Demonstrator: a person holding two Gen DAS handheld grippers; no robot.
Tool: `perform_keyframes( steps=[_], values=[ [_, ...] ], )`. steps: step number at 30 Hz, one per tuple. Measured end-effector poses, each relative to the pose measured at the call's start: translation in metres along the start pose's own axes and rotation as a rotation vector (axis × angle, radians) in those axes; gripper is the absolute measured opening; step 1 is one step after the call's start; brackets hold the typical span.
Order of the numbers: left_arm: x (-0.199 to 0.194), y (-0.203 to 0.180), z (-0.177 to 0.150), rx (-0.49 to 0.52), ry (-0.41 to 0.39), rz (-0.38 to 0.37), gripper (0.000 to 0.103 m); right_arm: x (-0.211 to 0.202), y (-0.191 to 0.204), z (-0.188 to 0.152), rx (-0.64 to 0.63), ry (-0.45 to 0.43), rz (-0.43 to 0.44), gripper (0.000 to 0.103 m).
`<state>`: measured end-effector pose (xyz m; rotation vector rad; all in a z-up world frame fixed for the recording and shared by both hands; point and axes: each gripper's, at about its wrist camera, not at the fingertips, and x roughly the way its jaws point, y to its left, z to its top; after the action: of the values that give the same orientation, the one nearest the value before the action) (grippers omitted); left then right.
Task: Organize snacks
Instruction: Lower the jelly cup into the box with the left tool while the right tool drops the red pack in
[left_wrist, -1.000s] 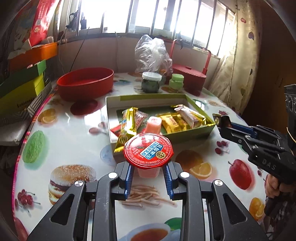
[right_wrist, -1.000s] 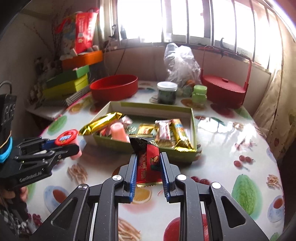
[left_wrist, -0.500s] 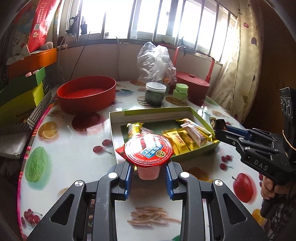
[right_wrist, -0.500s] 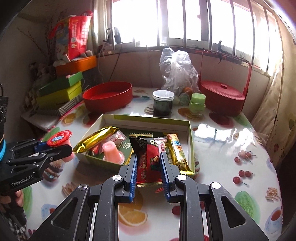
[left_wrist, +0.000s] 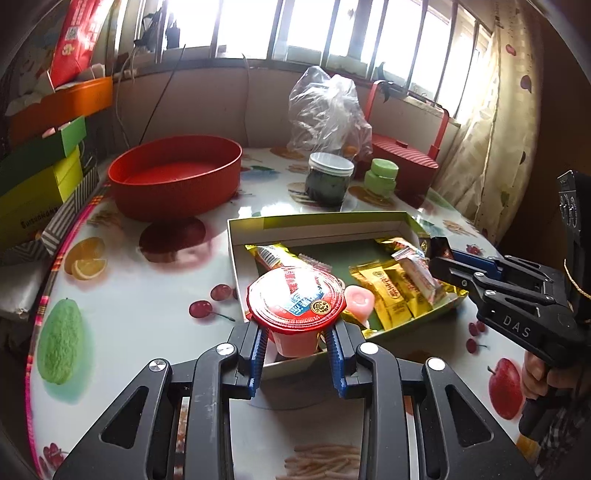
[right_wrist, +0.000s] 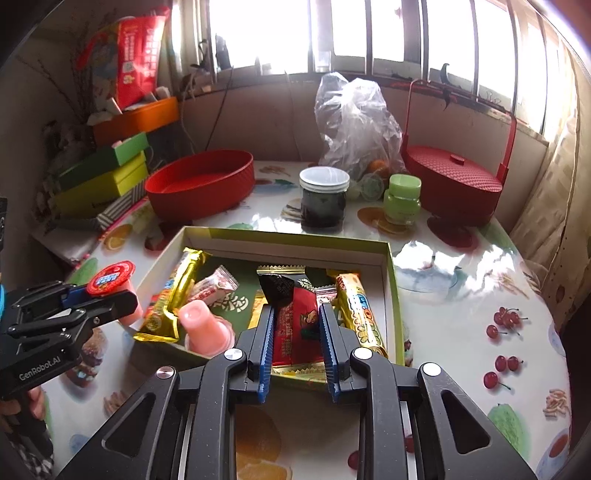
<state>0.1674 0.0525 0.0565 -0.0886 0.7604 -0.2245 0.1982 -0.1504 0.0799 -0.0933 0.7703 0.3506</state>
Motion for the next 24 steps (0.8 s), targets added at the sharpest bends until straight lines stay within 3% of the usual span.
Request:
perform_keyframes(
  steps=[14,24],
  values=[
    [0.022,0.003,0.003,-0.016,0.035,0.000,0.031,0.025,0.007,0.000,-0.040,0.028,-0.046,0.023],
    [0.026,0.006,0.003,-0.038,0.048,0.021,0.032,0.027,0.012,0.000,-0.043,0.017,-0.016,0.026]
  ],
)
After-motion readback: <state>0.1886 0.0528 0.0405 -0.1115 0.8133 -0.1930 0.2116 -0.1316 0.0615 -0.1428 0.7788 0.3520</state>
